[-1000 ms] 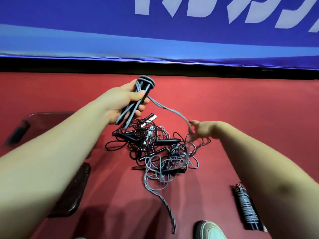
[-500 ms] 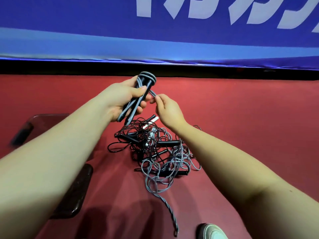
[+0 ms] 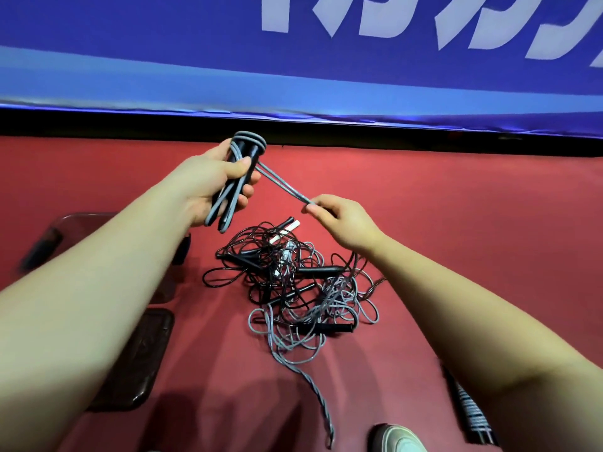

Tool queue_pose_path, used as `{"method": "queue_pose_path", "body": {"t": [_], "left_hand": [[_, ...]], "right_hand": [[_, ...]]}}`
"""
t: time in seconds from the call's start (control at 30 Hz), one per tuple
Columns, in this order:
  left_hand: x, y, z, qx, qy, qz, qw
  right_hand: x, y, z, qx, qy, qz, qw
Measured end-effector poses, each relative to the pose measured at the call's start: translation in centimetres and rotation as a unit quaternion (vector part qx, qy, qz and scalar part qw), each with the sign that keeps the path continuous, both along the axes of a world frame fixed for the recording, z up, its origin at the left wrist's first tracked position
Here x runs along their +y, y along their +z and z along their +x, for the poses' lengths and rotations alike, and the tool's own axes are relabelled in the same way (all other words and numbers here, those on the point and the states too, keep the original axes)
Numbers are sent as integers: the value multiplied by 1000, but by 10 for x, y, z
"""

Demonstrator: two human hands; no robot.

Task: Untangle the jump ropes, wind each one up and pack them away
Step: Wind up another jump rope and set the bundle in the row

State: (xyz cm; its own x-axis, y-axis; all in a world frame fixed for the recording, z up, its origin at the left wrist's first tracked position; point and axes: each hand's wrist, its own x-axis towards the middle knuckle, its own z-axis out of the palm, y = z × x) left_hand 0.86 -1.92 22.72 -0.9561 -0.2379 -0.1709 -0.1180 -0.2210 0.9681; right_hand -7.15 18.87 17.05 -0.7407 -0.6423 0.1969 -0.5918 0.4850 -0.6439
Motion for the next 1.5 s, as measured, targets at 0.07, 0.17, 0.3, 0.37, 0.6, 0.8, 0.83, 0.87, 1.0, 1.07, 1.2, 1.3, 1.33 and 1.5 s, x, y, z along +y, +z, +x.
{"method": "queue_pose_path", "body": {"t": [0.07,0.17,0.3,0.37,0.6,0.8,0.83,0.87,1.0,1.07,1.2,1.3,1.33,1.5], "left_hand": [[1,6,1,10,-4,3,1000],[-1,18,3,32,-6,24,999],[3,12,2,16,-22,1,1000],[7,3,1,-5,-21,-7,1000],[21,-2,-1,-23,-40,-10,999],[44,8,-3,-19,-98,24,995],[47,10,-4,-17,-104,31,994],[49,13,-4,-15,-108,40,993],[49,19,-1,-16,-129,65,989],[46,21,2,-20,-143,71,987],[33,20,5,-17,-121,70,990],[25,13,7,-23,-82,21,996],[23,11,6,-20,-72,11,997],[19,12,3,-6,-39,-14,999]], "right_hand": [[8,-3,-7,-57,9,-12,998],[36,-25,-18,-192,-41,36,980],[83,-49,-31,-300,-117,299,898],[91,-45,-47,-324,-199,135,915],[87,-9,-72,-143,-353,158,911],[18,-10,-20,-72,-132,56,987],[2,-8,-13,-46,-95,18,994],[-12,-7,-6,-36,-68,-13,997],[-47,-5,3,89,-140,-31,986],[-50,-3,-2,151,-161,-22,975],[-43,-5,-4,-92,9,-145,985],[-38,-6,-7,-111,7,-98,989],[-37,-9,-10,-93,-15,-79,992],[-29,-28,-16,-48,-115,-10,992]]}}
